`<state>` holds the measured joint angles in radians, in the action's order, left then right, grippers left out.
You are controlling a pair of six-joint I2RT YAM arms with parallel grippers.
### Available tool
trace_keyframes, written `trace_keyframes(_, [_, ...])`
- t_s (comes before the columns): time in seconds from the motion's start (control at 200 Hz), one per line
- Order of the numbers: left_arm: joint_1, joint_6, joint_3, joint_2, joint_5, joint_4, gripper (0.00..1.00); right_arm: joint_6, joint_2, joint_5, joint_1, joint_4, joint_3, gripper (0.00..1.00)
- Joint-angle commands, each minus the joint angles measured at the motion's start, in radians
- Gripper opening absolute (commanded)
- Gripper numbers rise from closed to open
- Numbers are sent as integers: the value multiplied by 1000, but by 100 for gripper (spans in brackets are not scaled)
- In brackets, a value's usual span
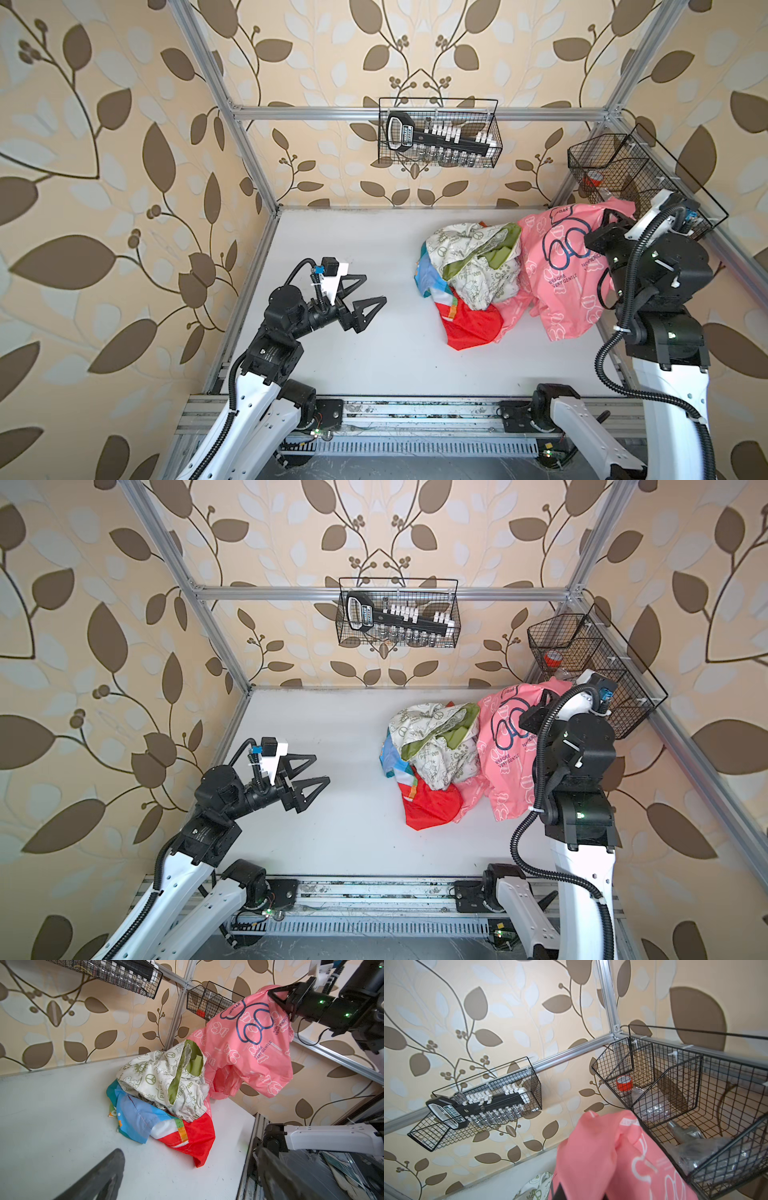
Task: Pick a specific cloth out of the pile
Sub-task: 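Lift the pink garment high above the pile with the right gripper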
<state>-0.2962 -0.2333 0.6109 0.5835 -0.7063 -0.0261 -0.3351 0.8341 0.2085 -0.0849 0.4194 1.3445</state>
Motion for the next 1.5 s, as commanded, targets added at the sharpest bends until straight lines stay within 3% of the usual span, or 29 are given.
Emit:
trace_keyframes(0.0, [-15, 31, -2, -5, 5, 11, 99, 20, -1, -12, 4, -97, 92, 0])
trace_keyframes(0.32, [-20, 36, -2, -8, 11, 6, 99, 23, 53, -44, 4, -121, 251, 0])
trace_keyframes(0.775, [-27, 43, 1, -16, 31, -5, 99, -41, 123, -237, 4, -197, 442, 0])
trace_keyframes(1.284, [-31, 54, 7, -21, 85, -34, 99, -242, 265, -506, 4, -346, 640, 0])
trace_keyframes(1.494, [-34, 58, 9, -27, 95, -44, 99, -386, 333, -632, 4, -513, 667, 0])
